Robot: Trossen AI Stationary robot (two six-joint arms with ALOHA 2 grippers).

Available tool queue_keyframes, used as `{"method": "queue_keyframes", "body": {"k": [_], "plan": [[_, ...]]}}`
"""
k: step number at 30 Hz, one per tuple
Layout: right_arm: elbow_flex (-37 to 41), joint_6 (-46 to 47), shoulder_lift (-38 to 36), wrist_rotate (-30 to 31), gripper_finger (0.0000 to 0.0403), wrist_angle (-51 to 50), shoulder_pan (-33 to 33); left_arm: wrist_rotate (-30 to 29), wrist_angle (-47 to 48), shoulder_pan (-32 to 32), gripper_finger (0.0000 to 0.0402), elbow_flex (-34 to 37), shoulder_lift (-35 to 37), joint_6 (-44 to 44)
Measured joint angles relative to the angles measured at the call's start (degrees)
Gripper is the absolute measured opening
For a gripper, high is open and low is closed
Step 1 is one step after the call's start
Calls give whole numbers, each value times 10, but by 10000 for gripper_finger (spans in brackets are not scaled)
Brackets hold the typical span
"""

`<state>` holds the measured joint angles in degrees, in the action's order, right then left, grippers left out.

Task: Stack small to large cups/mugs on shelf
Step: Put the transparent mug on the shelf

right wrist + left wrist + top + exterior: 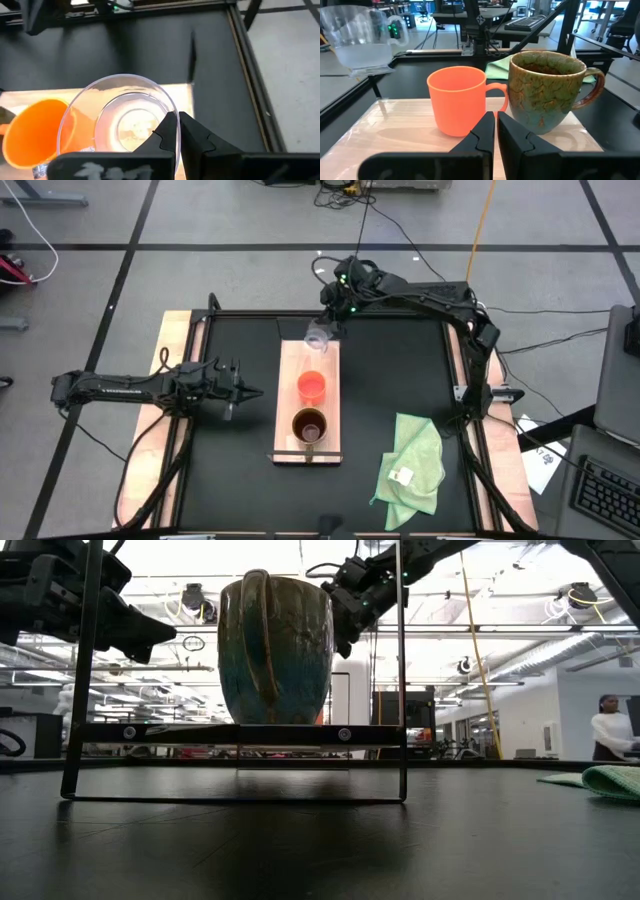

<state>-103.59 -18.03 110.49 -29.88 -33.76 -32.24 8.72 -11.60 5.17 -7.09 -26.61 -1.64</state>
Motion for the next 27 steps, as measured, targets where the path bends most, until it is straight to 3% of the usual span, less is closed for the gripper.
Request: {"method": "queue_keyframes", "body": {"k": [2, 8, 20, 27], "plan": [[0, 9, 1, 4, 0, 1, 9, -2, 0, 0, 21, 0, 0, 0], [0, 22, 1, 104, 0, 14, 41, -9, 0, 0, 21, 0, 0, -2], [0, 24, 3, 107, 0, 17, 69, -13, 1, 0, 21, 0, 0, -8], [0, 56, 30, 150, 0, 38, 65, -12, 15, 0, 21, 0, 0, -6]]}}
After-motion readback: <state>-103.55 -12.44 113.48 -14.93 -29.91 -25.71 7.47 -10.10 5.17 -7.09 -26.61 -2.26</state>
